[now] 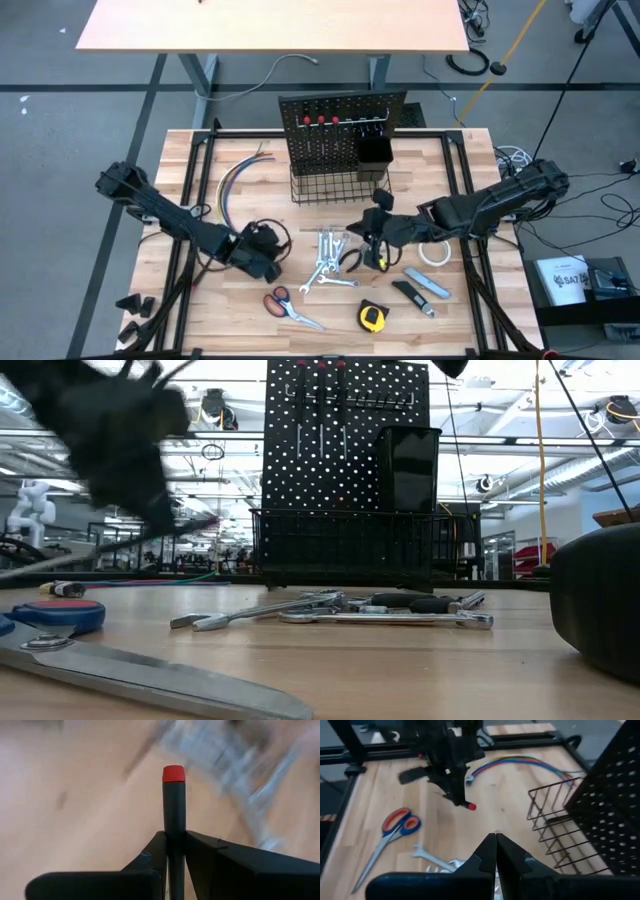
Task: Hang tools onto peg board
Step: Hang the nut driver on the pegboard
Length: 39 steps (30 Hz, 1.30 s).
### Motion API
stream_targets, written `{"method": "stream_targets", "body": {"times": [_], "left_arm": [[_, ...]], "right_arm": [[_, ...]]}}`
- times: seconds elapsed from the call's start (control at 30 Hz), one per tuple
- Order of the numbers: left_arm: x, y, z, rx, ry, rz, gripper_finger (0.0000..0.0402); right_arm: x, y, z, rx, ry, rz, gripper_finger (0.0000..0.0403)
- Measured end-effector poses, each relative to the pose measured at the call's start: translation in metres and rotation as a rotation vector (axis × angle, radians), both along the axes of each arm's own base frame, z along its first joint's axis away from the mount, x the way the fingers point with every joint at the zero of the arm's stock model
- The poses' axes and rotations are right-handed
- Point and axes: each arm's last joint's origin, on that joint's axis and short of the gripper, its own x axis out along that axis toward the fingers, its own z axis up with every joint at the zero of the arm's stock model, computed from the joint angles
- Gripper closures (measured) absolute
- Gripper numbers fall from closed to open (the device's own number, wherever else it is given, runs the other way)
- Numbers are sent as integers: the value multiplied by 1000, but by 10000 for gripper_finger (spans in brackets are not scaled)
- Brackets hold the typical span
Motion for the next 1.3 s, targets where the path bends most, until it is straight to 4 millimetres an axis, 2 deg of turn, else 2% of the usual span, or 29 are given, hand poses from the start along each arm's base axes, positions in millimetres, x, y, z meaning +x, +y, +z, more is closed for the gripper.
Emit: {"method": "stream_targets", "body": {"times": [0.27,0.4,0.5,0.6,0.73,0.97,1.1,1.3], "left_arm": [[14,5,57,139,-405,-175,347],[17,3,87,241,-640,-288,347],[18,1,103,299,-791,-348,346],[18,1,114,325,-904,-367,346],[18,3,120,344,-958,-354,346],[27,7,116,345,-991,-340,346],[30,6,113,347,-996,-345,346],[32,10,115,390,-1023,-332,346]], "right_arm": [[0,5,-27,-31,-17,45,403],[8,4,-35,29,-118,194,402],[11,6,-35,45,-210,325,388],[13,6,-31,-22,-291,365,361],[18,7,-24,-43,-401,367,311],[38,5,-30,-61,-527,316,226],[42,0,-30,-60,-562,296,211],[43,-7,-24,13,-624,343,220]]}}
